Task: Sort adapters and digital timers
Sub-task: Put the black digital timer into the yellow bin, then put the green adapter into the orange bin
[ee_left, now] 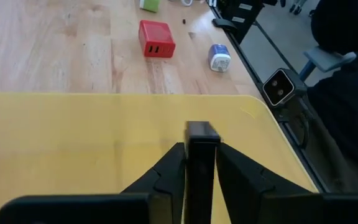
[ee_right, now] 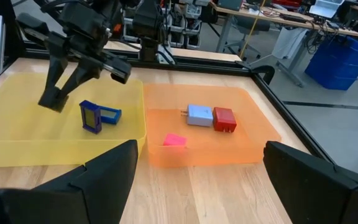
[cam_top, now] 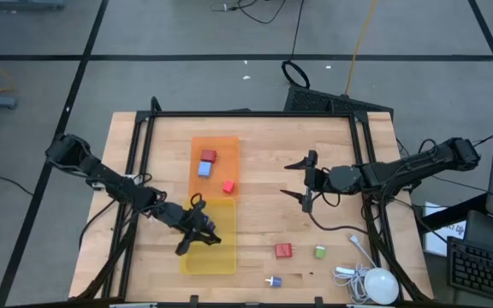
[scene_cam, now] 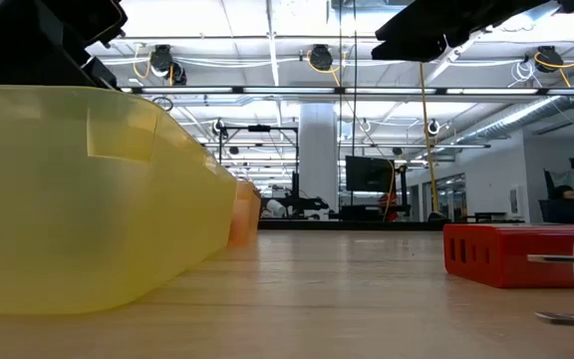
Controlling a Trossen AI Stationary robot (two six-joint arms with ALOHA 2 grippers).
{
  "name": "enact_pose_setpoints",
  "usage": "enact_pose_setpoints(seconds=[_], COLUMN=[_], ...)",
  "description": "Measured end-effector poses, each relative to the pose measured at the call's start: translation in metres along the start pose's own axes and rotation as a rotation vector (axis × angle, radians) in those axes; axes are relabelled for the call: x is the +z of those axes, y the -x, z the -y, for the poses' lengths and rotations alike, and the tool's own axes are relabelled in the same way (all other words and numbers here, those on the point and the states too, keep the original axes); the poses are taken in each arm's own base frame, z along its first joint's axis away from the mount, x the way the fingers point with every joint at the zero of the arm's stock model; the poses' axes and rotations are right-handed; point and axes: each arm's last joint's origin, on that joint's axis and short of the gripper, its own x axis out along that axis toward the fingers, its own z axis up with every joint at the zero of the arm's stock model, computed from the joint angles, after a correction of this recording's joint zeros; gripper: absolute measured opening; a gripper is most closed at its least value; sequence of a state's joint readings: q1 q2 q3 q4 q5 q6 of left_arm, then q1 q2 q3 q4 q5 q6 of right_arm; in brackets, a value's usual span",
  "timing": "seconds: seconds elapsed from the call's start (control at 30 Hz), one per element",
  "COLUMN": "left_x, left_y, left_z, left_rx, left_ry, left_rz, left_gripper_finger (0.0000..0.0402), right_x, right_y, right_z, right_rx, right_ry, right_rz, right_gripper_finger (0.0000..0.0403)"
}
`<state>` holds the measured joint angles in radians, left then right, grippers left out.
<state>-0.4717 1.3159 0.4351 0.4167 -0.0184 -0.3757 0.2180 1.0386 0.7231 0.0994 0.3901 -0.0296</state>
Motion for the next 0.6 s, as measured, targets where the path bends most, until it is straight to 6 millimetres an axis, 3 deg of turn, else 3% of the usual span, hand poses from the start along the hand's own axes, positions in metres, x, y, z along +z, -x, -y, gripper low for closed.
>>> enact_pose_setpoints(seconds=[0.4, 0.47, 0.6], left_x=[0.000, 0.000, 0.000], left_y=[0.000, 0.000, 0.000], left_z=[0.000, 0.000, 0.000], left_rx=[0.006, 0.009, 0.009], left_ry=[-0.004, -0.004, -0.003], left_rz=[0.001, 0.001, 0.002], left_gripper_finger=[0.0128, 0.0128, 0.0127], right_x=[0.000, 0.002, 0.016], right_y=[0.000, 0.000, 0.009], right_z=[0.000, -0.004, -0.022], right_rx=[0.017, 0.130, 0.578], right_ry=[-0.019, -0.062, -0.117], right_rz=[0.001, 0.023, 0.150], right_gripper_finger=[0.0334, 0.0334, 0.0334])
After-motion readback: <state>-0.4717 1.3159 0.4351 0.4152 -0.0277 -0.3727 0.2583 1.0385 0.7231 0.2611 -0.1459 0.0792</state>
